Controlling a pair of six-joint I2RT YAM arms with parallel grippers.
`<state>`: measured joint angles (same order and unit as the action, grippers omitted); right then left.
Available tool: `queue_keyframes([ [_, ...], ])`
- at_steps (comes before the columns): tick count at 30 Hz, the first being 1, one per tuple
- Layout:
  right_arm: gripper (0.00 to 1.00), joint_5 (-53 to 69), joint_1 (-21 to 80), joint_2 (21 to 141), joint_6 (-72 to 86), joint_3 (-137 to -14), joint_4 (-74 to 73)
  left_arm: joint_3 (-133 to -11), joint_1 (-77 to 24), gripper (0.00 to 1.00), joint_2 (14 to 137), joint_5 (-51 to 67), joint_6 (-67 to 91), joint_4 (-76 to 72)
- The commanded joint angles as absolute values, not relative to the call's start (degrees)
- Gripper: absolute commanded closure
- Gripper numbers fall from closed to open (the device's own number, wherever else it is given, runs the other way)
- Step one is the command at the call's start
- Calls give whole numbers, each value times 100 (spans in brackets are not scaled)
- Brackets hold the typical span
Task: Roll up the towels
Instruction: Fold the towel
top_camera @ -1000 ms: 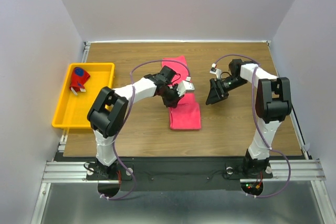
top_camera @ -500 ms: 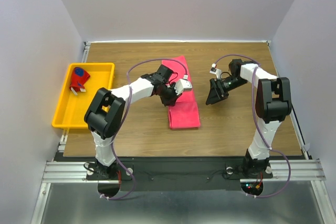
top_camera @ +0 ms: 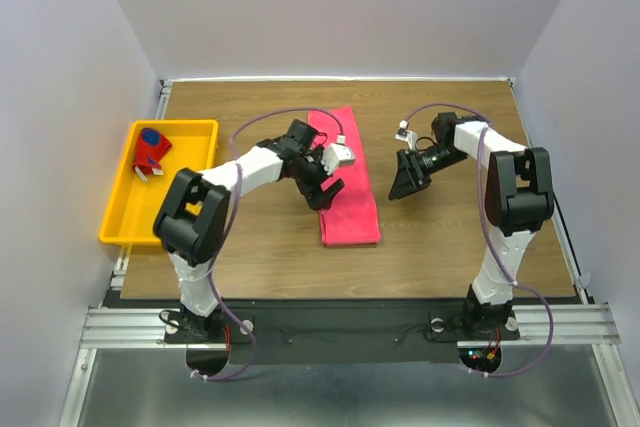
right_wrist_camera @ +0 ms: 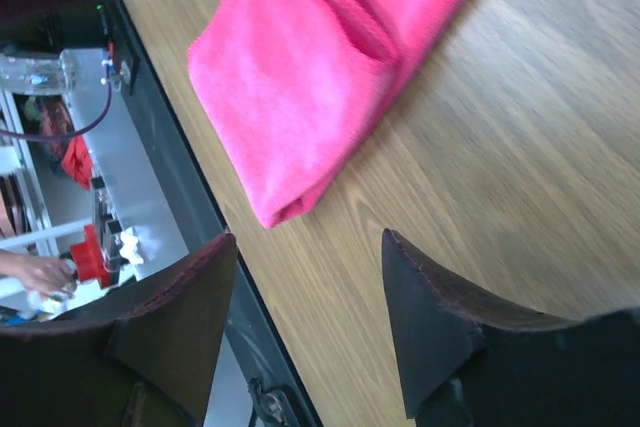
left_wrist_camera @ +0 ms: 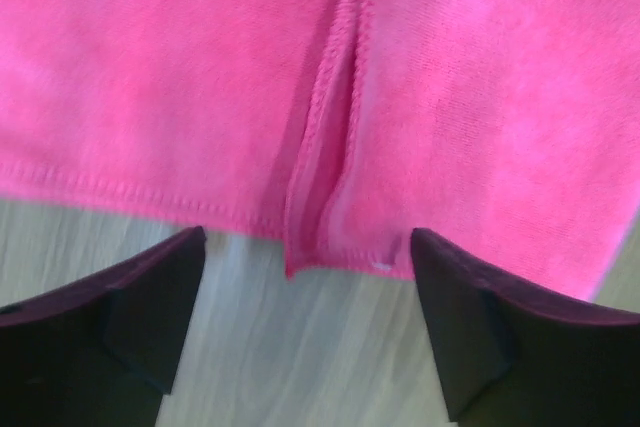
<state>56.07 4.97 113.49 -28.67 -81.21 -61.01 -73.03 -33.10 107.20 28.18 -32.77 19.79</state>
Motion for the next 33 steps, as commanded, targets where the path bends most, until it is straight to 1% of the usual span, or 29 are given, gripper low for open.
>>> queue_keyframes([
  [1,39,6038,826,11126,-2935,-8068,-6074,-7137,-3068,1,9108,2945,-2884,1680],
  [3,42,6073,1027,11241,-2927,-8103,-6029,-6901,-3041,1,8589,2752,-2717,1425],
  [4,43,6125,1063,11285,-2918,-8121,-5977,-6804,-3006,1,8082,2751,-2551,1285],
  [7,52,6240,1300,11443,-2848,-8165,-5898,-6320,-2813,1,7254,2515,-1806,476],
  [9,53,6249,1545,11400,-2743,-8086,-5784,-6162,-2786,1,7023,2513,-1810,570],
  [12,53,6144,1923,11259,-2234,-7665,-5187,-6100,-2821,1,6891,2960,-2635,1316],
  [14,53,6082,2108,11276,-2040,-7367,-4888,-5907,-2926,1,6838,2796,-2742,1485],
  [17,53,6056,2373,11382,-1812,-7015,-4492,-5389,-3225,1,6689,2383,-3005,1477],
  [21,53,5933,2540,11504,-1556,-6688,-4078,-4582,-4234,1,6460,1408,-3427,1327],
  [22,53,5959,2549,11566,-1538,-6697,-4069,-4405,-4628,1,6295,1293,-3515,1118],
  [24,53,6011,2593,11593,-1477,-6715,-4069,-4010,-5026,1,6144,1108,-3524,897],
  [25,53,6055,2654,11593,-1459,-6732,-4052,-3938,-5349,1,6091,1177,-3585,836],
  [28,51,6239,2663,11479,-1406,-6863,-4087,-3762,-5843,1,6205,1213,-3708,678],
  [31,46,6433,2558,11067,-1327,-6996,-4087,-3692,-6029,1,6441,1082,-3876,424],
  [33,43,6407,2470,10803,-1231,-7197,-4096,-3744,-6221,7,6670,854,-4043,300],
])
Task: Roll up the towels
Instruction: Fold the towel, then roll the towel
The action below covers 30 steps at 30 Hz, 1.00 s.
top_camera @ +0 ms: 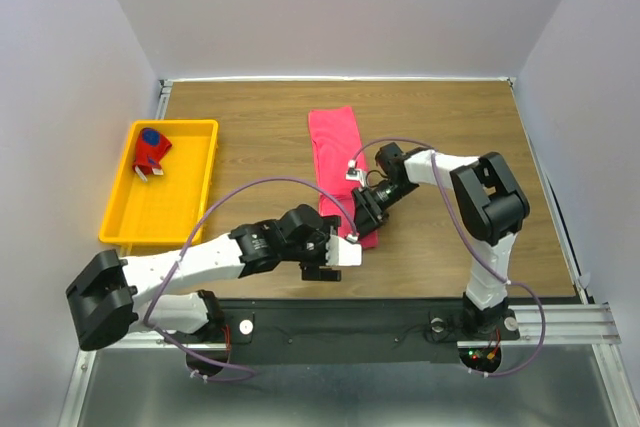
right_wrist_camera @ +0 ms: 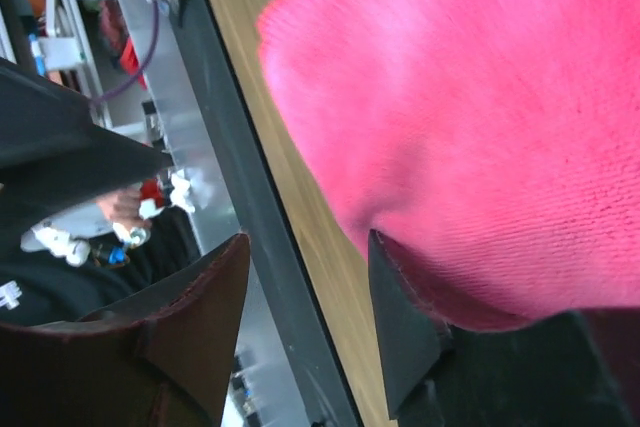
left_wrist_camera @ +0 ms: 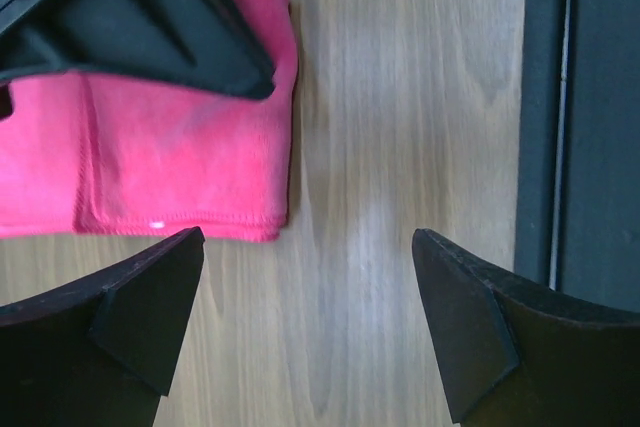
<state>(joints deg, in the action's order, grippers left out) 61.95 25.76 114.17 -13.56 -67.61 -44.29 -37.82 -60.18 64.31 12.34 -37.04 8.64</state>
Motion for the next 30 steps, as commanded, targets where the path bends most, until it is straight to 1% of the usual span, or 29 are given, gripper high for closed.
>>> queue_keyframes([
  [1,40,6459,2322,10750,-1170,-7311,-4104,-3822,-6301,14,6932,748,-4165,168],
  [4,35,6469,1943,10600,-1125,-7453,-4104,-4016,-6319,25,7503,668,-4359,45],
  [5,30,6408,1864,10574,-1125,-7497,-4104,-4051,-6328,27,7619,651,-4438,44],
  [6,27,6346,1785,10538,-1169,-7514,-4113,-4087,-6328,27,7733,581,-4499,27],
  [7,19,6224,1645,10451,-1186,-7549,-4122,-4122,-6328,27,7917,537,-4587,-104],
  [9,14,6056,1434,10337,-1239,-7593,-4113,-4174,-6337,27,8103,396,-4675,-193],
  [10,10,5925,1372,10232,-1248,-7602,-4122,-4184,-6337,27,8269,352,-4719,-280],
  [13,6,5705,1082,10047,-1362,-7646,-4122,-4219,-6337,27,8524,159,-4781,-430],
  [15,3,5293,959,9793,-1511,-7681,-4105,-4201,-6337,27,8630,62,-4790,-667],
  [16,0,5004,871,9695,-1564,-7690,-4061,-4201,-6337,27,8753,44,-4799,-711],
  [18,0,4634,765,9432,-1565,-7752,-3964,-4219,-6337,27,8876,-175,-4790,-870],
  [19,0,4162,739,9344,-1477,-7769,-3755,-4219,-6337,27,8981,-193,-4799,-896],
  [22,0,3719,607,9018,-1231,-7822,-3395,-4210,-6337,28,9166,-246,-4816,-1028],
  [23,0,3587,554,8957,-1152,-7814,-3314,-4210,-6337,30,9219,-263,-4816,-1063],
  [25,0,3795,309,8991,-976,-7901,-3261,-4201,-6319,34,9351,-351,-4764,-1116],
  [26,0,3858,221,9052,-828,-7962,-3261,-4201,-6302,40,9360,-325,-4720,-1090],
  [27,0,3893,63,9131,-791,-8059,-3269,-4253,-6284,42,9343,-177,-4554,-1029],
  [28,0,4207,27,9288,-782,-8103,-3339,-4297,-6206,44,9291,-28,-4474,-802],
  [30,0,4848,-315,9377,-1299,-8147,-3611,-4403,-6135,50,9246,306,-4316,-529],
])
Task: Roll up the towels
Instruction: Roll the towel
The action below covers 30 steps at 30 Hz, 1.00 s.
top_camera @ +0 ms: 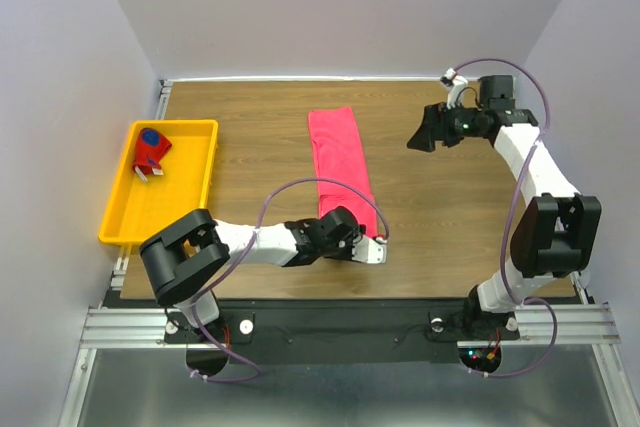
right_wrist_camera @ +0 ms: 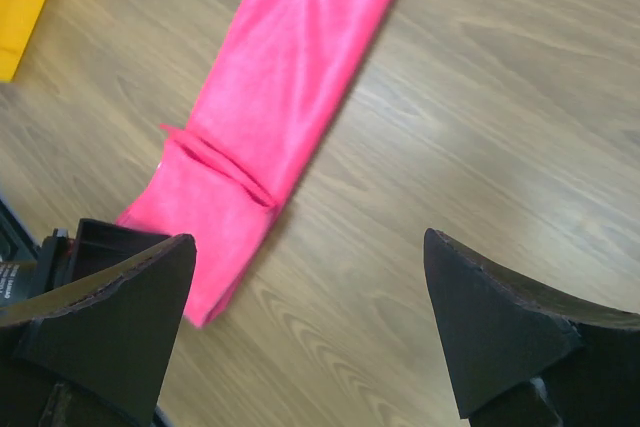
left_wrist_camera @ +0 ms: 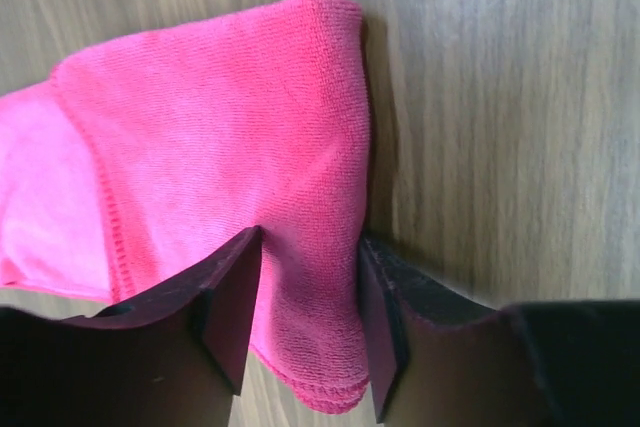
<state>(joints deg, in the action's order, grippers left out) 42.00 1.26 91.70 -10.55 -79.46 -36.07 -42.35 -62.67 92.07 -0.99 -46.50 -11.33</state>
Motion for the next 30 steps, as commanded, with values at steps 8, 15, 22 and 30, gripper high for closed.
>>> queue_keyframes([
  [8,0,4597,-431,8589,-2433,-7631,-4017,-5220,-5407,72,9378,2372,-4017,1001],
  [15,0,5044,-422,7963,-3205,-7041,-4385,-6238,-4818,82,9896,4320,-4157,2415],
  [22,0,4334,263,7622,-4561,-6313,-5537,-6916,-4413,86,11045,5246,-4315,3523],
  [30,0,3578,1721,6935,-4009,-5389,-4440,-8032,-3798,86,12593,6178,-5420,5289],
])
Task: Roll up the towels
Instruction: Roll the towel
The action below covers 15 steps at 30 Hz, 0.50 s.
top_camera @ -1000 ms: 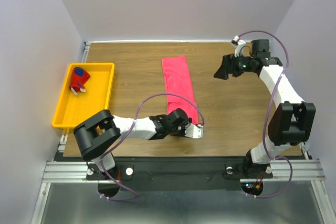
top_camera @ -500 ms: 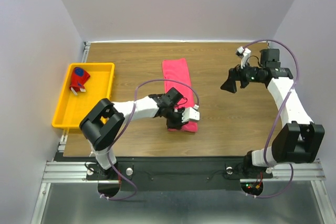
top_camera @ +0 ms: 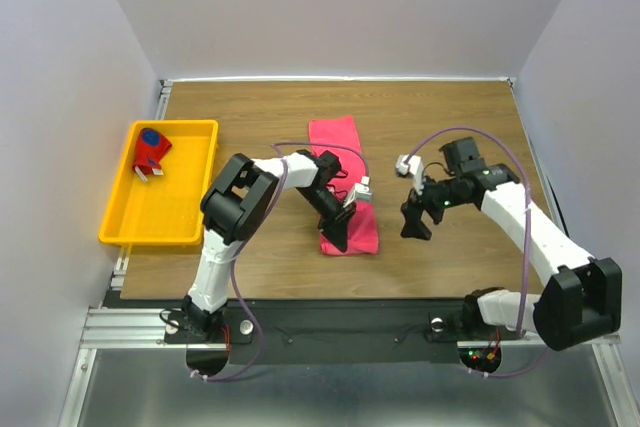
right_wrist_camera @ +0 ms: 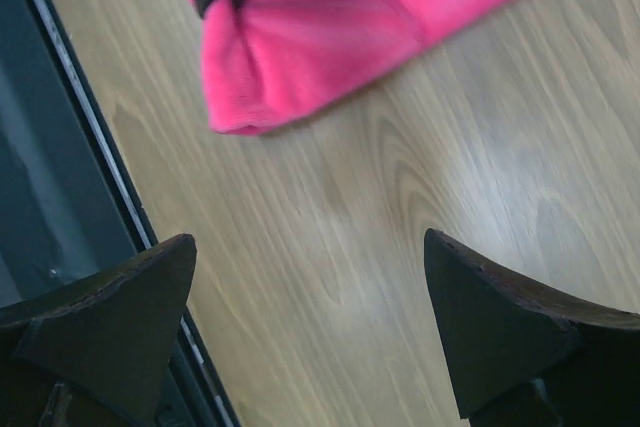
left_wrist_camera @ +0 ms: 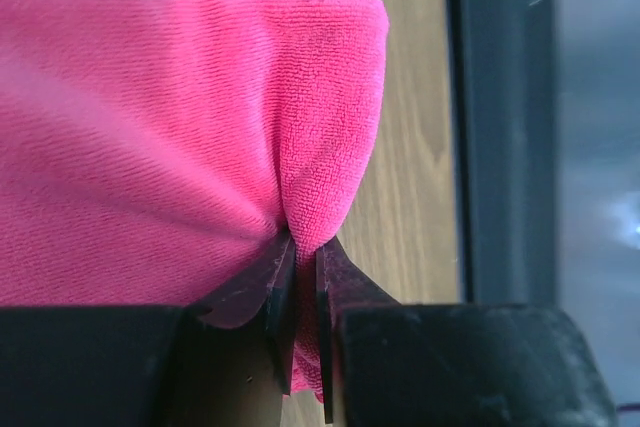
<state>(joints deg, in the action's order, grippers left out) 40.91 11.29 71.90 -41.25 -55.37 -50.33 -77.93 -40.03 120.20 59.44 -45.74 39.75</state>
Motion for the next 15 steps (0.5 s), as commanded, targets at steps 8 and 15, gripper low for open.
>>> queue_keyframes([
  [8,8,2164,3831,7250,-3437,-4860,-2585,-8631,-3498,86,13403,6557,-6170,6390],
  [15,18,2057,4491,7857,-3410,-5001,-2065,-8701,-3401,86,13561,6460,-6082,6372],
])
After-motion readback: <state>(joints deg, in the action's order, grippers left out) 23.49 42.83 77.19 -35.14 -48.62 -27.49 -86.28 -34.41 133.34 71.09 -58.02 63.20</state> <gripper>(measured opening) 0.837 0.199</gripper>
